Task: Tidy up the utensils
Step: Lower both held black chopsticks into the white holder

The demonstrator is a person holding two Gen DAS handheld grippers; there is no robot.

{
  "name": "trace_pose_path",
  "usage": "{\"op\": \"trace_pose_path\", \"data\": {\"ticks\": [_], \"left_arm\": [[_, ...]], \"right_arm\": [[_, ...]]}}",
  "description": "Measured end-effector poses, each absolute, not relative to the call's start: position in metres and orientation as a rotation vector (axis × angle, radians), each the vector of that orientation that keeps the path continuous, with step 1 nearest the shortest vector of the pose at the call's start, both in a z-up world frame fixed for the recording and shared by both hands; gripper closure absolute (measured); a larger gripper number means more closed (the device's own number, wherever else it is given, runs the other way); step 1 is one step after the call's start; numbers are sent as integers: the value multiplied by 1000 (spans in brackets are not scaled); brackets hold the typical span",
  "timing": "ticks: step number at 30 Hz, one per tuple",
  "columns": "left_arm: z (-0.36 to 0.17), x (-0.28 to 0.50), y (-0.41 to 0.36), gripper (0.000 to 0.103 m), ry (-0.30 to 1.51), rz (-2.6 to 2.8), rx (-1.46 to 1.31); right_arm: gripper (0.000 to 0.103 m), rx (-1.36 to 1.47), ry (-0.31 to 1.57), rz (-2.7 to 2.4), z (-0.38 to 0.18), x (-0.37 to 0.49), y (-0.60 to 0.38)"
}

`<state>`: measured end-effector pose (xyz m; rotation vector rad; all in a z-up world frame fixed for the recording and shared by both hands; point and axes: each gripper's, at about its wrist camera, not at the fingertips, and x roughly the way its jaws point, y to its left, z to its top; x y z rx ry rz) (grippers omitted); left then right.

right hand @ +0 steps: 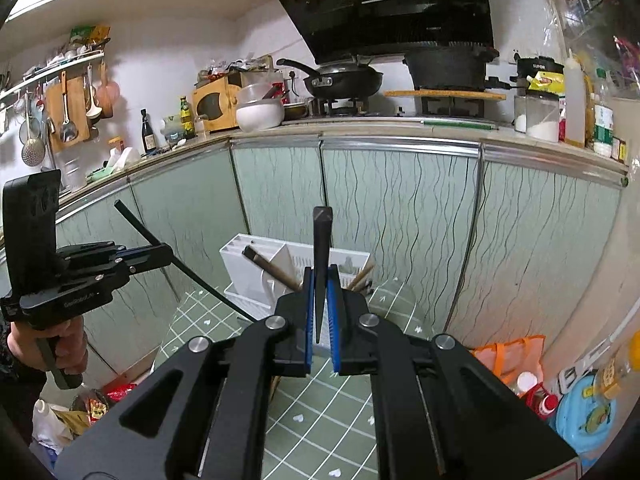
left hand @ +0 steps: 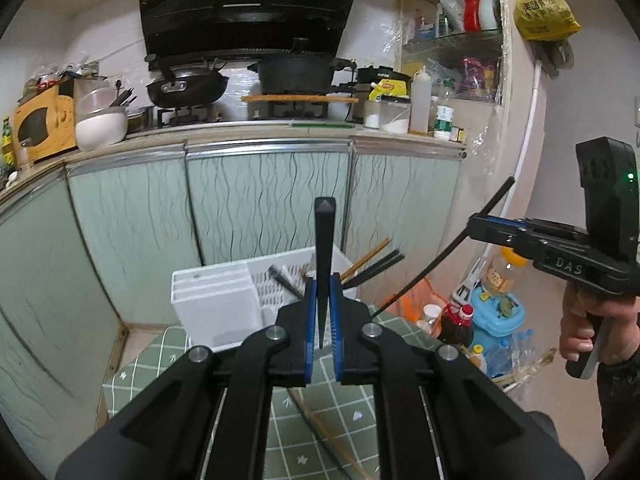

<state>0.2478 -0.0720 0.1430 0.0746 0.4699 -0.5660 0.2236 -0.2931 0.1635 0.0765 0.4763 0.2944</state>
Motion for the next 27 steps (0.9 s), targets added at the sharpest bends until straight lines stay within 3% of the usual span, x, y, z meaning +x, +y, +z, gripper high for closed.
{"op": "trace_pose_path", "data": {"ticks": [13,27], "left_arm": [[173,290,-98,95,448,-614,61],[143,343,-96,95,495,-591,28]], "right_arm": [[97,91,442,298,193,264,-304],[97,96,478,296,170,317,-308]]}}
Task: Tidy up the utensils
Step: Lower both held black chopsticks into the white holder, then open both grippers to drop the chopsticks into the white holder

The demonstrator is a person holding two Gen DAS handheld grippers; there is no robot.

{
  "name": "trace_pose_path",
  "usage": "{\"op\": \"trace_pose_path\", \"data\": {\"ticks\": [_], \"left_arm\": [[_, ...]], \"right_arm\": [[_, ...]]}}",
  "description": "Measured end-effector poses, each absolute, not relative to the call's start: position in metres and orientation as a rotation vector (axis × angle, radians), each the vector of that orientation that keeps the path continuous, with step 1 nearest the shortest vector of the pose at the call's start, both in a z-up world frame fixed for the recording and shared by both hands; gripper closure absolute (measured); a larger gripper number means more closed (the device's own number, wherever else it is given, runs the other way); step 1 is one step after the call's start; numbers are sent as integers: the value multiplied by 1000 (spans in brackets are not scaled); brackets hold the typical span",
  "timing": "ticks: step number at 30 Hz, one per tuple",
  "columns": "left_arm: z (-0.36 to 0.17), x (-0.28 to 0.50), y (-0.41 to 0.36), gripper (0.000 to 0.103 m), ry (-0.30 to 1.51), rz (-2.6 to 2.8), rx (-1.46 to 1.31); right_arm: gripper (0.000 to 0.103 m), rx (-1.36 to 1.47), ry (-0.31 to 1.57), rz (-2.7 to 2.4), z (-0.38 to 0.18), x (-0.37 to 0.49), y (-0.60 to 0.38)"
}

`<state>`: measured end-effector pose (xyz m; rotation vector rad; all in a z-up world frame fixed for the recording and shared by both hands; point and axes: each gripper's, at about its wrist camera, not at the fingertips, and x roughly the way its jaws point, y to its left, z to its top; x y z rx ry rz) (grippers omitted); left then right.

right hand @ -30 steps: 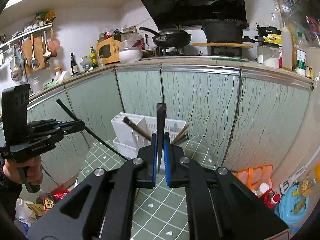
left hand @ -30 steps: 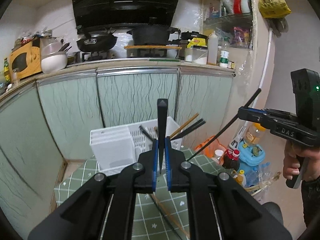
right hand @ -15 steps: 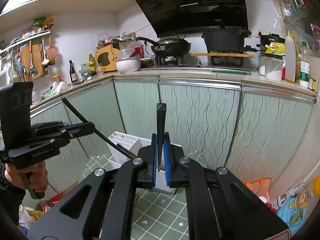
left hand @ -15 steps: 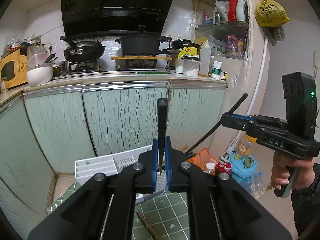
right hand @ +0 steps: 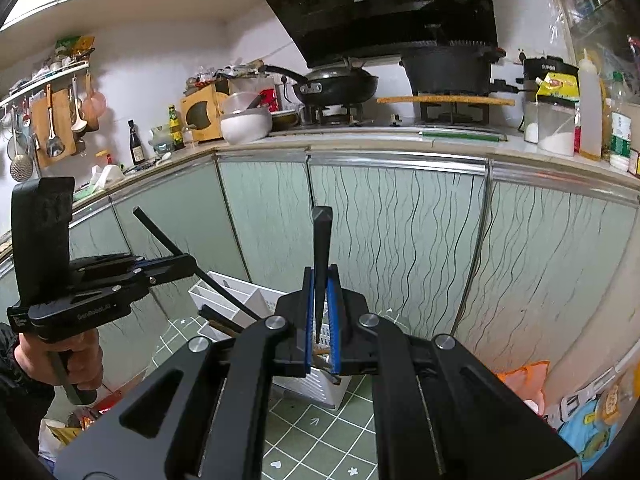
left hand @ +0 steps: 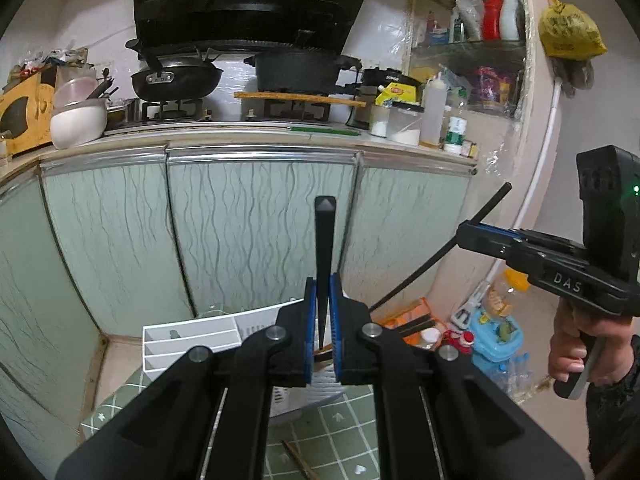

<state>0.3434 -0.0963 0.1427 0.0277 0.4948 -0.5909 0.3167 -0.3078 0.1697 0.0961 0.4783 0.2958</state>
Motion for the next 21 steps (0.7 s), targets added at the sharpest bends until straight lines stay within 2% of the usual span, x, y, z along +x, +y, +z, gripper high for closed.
{"op": "trace_pose_path", "data": {"ticks": [11,12,13,14,15,16,17,20,21], "left_arm": [[113,373,-105,95,514,-611,54],[111,374,-105,91,513,-599,62],[110,374,-106,68,507,-581,71],[109,373,-105,50,497,-567,77],[109,371,-104,20,481,-562,78],[110,369,-102,11,459,-552,80],[111,366,-99,11,440,-539,80],[112,365,-94,6,457,-502,71],[113,363,-92,6,457,-501,68]], "right_arm": [[96,102,538,309,128,349,-305],[86,95,535,296,124,352,-306],[71,93,535,288,122,353,-306],[34,92,538,275,119,354,-308],[21,94,530,258,118,354,-309],[21,97,510,241,118,351,-312],[21,100,510,241,117,349,-314],[9,90,517,208,117,344,-318],[9,88,511,206,117,342,-319]]}}
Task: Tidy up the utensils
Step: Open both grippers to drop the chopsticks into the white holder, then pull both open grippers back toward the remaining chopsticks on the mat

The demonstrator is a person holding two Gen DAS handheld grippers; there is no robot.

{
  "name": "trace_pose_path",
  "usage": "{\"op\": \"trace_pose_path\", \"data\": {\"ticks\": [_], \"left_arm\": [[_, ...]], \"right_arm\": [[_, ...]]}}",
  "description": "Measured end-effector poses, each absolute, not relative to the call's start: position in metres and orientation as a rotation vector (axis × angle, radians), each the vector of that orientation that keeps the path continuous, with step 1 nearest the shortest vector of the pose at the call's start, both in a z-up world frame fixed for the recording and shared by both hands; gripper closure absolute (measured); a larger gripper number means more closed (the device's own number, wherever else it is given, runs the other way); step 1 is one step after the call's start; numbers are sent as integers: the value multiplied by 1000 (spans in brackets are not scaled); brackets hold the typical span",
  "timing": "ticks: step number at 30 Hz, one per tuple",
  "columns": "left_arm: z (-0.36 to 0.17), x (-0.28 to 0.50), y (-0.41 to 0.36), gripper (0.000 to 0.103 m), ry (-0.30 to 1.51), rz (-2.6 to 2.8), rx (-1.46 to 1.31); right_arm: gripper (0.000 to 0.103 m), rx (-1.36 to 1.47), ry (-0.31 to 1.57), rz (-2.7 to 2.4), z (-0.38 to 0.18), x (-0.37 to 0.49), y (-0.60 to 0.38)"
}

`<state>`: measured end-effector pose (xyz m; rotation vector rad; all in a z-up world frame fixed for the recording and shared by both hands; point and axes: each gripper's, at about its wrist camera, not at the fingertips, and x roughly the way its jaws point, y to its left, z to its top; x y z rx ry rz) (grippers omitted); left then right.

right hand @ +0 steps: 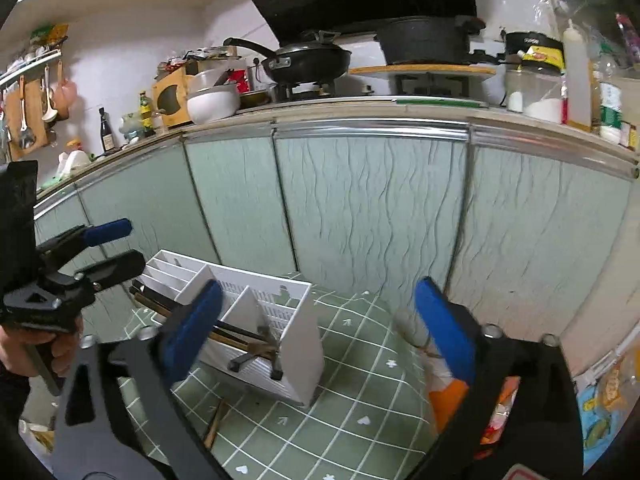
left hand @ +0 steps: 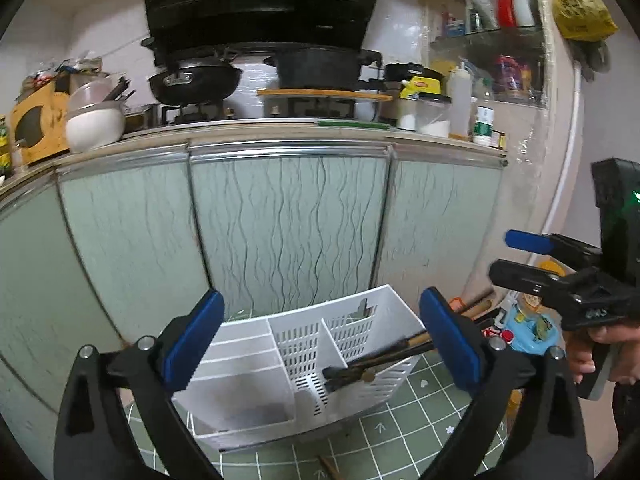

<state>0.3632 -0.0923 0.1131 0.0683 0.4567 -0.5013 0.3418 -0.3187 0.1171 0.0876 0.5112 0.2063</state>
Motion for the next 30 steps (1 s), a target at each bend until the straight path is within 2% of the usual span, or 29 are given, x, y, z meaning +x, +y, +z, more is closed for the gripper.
{"op": "trace_pose_path", "data": {"ticks": [17,30], "left_arm": [[120,295,-68,5,414,-471,59],[98,231,-55,5,417,-424,77]], "right_arm": [[9,10,488,203,124,277,-293],[9,-39,488,193,95,216,-270]]}}
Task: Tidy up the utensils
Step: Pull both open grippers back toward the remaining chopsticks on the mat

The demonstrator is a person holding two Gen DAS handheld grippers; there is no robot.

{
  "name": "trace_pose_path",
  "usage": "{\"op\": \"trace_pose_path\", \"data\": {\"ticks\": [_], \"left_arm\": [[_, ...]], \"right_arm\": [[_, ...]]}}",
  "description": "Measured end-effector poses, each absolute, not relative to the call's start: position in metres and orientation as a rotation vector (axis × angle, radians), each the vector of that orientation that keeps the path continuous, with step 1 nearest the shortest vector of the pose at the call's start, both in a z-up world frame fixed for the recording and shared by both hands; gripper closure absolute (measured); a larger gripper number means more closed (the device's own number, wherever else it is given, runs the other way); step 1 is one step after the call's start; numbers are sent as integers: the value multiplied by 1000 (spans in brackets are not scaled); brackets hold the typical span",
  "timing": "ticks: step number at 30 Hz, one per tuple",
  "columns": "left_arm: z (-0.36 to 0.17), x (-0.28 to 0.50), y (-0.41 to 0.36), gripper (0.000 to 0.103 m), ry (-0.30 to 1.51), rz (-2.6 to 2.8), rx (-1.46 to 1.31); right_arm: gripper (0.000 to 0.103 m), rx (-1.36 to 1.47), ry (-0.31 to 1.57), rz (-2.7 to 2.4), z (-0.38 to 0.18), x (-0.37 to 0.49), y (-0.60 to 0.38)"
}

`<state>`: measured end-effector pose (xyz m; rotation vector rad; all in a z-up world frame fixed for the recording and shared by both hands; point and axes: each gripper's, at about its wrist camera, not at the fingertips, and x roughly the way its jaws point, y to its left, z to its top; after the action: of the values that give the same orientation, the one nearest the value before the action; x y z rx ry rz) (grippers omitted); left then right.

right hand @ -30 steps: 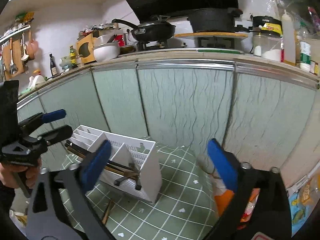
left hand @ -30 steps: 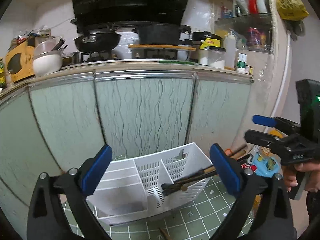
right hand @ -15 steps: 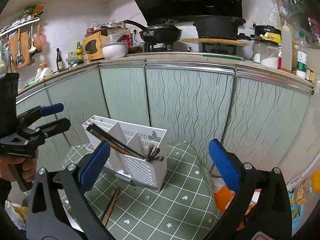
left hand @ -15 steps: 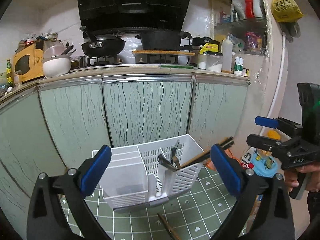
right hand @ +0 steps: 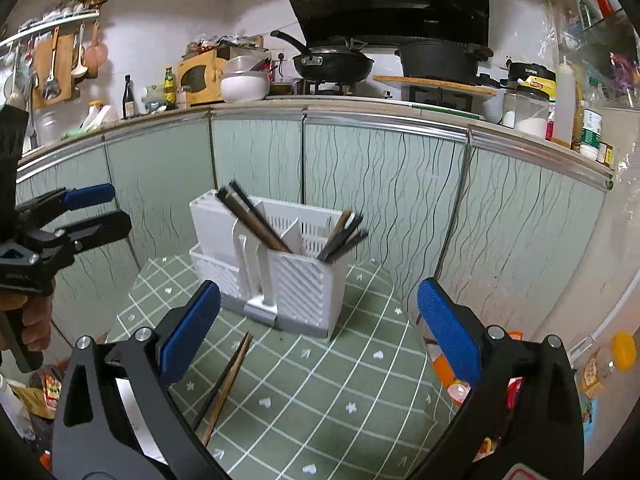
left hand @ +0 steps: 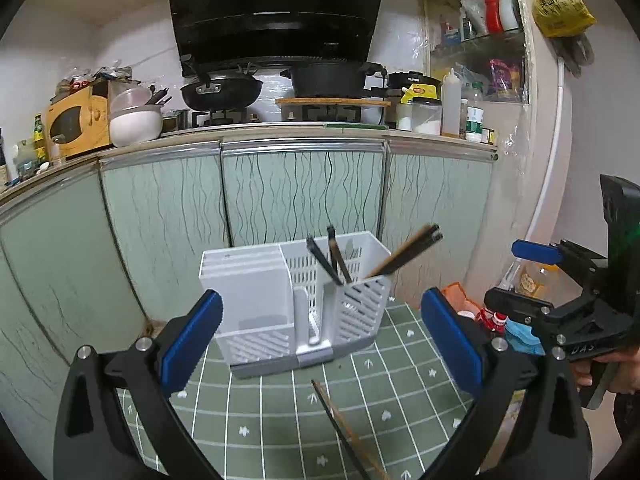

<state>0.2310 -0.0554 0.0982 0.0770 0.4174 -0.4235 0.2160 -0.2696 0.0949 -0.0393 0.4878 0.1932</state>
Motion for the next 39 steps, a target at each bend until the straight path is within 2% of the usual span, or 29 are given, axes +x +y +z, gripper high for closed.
{"op": "trace_pose_path", "data": {"ticks": [34,37,39], "left_arm": [[-64,150,-3,5,555,-339,88],[-72,147,0,5,571,-336,86],[-78,145,2,5,580,-330,92]], "right_arm": [[9,-18,633,185,-46,142,-227],[11,-27,655,201,-57,142,-218],[18,-34,669,212,-64,142,-211]]}}
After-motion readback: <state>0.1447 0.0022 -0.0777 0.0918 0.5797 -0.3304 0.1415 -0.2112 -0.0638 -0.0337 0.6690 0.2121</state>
